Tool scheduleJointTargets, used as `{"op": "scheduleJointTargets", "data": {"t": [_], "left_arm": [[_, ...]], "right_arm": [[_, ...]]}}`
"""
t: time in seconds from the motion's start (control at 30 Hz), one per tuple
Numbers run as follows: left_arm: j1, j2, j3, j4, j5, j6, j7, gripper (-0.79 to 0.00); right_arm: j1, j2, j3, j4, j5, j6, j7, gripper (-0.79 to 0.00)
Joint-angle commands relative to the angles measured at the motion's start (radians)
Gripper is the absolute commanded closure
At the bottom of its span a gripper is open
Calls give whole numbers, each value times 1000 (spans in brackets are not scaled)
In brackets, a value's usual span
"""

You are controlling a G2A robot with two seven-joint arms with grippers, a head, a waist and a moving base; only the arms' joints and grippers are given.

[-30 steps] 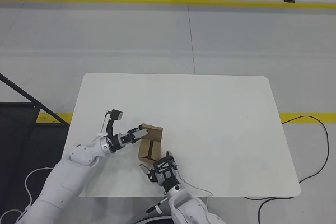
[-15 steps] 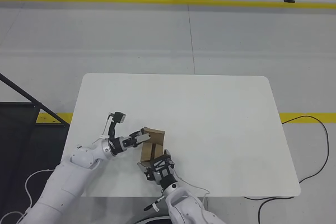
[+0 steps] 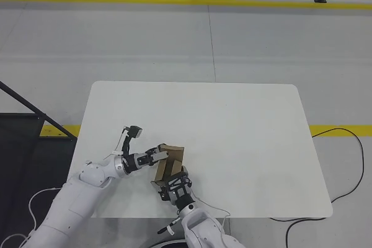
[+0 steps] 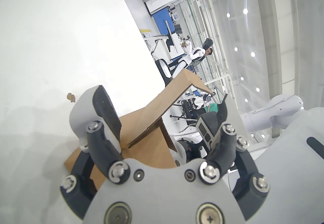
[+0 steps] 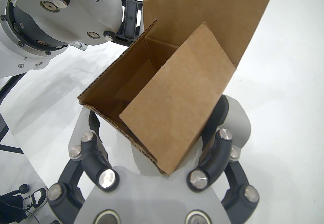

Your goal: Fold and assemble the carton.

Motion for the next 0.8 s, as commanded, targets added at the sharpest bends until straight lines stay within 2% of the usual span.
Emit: {"op": "scheduleJointTargets", "data": {"t": [0.0, 0.77], "left_arm": [[-1, 0, 0, 1, -1, 1, -7, -785], [-5, 0, 8, -2, -29, -6, -71, -785]], "right_arm": [[-2, -2, 2, -1, -7, 2, 5, -785], [-18, -27, 34, 1, -39, -19, 27, -785]]}}
